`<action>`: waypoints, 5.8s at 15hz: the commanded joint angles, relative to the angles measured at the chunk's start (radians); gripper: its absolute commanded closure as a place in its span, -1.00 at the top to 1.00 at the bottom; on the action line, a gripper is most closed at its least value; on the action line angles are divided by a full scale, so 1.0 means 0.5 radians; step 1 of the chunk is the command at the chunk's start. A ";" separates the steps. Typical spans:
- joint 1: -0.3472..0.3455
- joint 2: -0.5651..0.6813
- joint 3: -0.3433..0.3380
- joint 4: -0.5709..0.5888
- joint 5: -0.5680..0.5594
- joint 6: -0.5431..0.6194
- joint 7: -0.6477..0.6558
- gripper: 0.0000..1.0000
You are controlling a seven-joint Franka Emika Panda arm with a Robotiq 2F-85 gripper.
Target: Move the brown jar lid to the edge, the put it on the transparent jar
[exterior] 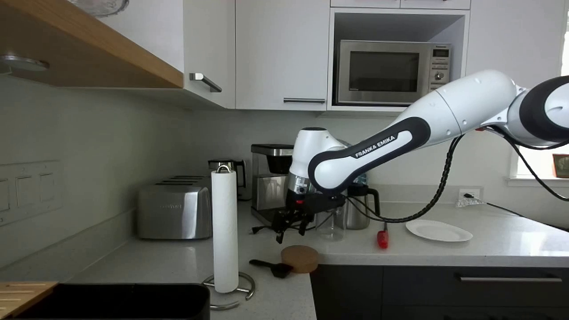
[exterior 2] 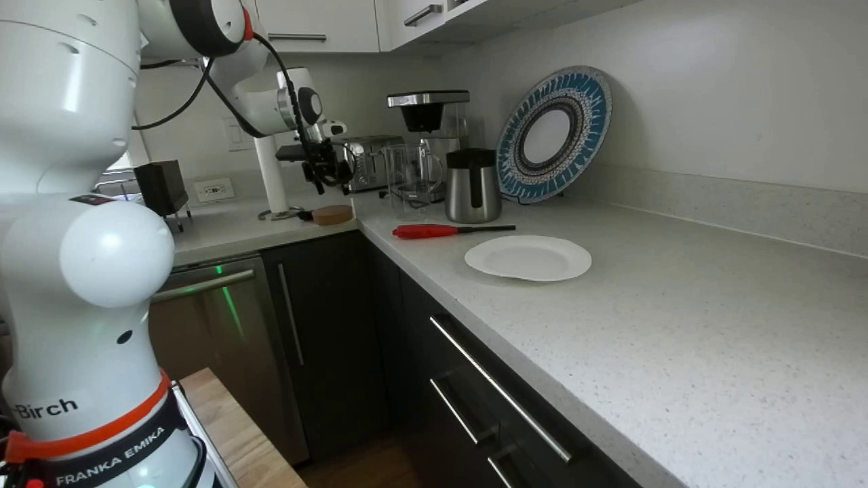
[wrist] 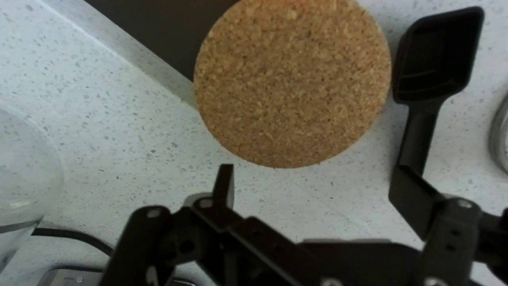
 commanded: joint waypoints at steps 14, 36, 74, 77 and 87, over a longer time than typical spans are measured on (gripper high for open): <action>-0.202 -1.276 0.369 -0.773 0.637 -0.808 -0.267 1.00; -0.474 -1.913 0.127 -1.716 1.178 -0.012 -0.308 1.00; 0.771 -0.953 -0.995 -1.547 4.346 0.789 -2.524 1.00; 0.758 -0.846 -0.994 -1.521 4.543 0.728 -2.667 1.00; -0.177 -0.587 -0.144 -1.396 5.136 0.499 -3.175 1.00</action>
